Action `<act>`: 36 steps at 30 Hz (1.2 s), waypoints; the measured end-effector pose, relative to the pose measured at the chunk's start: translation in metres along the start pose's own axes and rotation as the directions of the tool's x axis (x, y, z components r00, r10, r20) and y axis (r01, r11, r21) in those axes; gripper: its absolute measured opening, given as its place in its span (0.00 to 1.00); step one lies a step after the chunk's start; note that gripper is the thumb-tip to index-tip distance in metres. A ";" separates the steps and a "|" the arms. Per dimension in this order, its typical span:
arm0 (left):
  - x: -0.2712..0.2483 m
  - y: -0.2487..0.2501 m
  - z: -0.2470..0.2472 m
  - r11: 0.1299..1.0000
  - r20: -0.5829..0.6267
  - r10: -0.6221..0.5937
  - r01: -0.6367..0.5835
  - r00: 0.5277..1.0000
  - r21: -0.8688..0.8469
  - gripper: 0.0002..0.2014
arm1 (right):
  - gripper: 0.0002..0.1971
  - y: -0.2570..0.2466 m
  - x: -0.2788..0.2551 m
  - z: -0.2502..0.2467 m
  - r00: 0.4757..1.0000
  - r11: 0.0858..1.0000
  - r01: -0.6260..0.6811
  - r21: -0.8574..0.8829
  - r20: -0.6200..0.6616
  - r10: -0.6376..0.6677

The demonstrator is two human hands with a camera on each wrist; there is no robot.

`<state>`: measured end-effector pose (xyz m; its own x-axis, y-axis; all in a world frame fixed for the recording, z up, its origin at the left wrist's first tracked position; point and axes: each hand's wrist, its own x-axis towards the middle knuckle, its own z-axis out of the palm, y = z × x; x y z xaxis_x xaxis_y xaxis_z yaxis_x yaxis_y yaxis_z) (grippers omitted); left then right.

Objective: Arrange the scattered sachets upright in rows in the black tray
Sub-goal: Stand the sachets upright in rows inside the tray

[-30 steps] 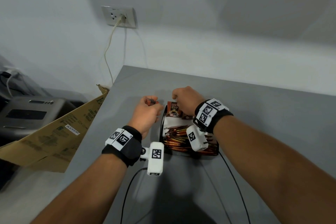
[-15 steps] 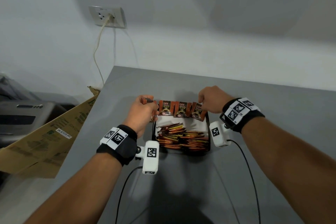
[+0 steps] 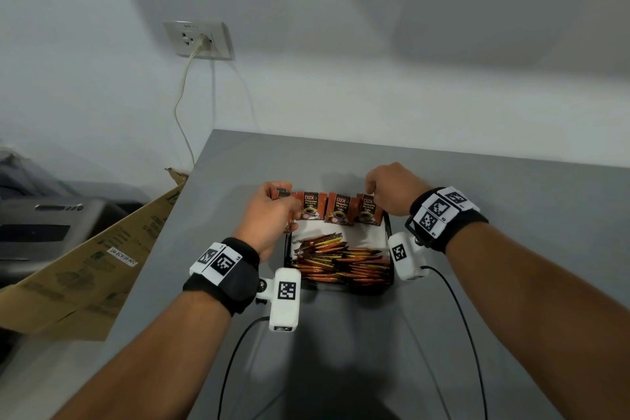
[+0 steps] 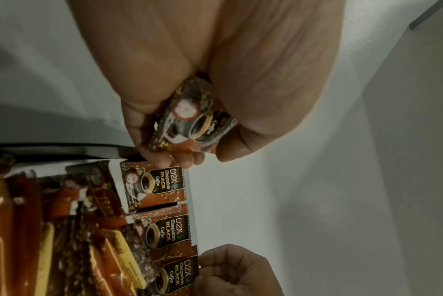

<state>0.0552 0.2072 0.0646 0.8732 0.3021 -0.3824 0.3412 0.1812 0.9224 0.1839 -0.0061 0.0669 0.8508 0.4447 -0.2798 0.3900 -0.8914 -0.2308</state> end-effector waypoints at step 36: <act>-0.004 0.003 -0.002 0.998 0.040 -0.044 0.046 0.998 -0.051 0.19 | 0.10 -0.037 0.004 0.002 0.988 0.988 0.143 -0.064 -0.050 -0.146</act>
<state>0.0521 0.2087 0.0690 0.8705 0.2566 -0.4199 0.3625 0.2426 0.8999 0.1723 0.0291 0.0725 0.8012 0.5652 -0.1964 0.5292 -0.8225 -0.2084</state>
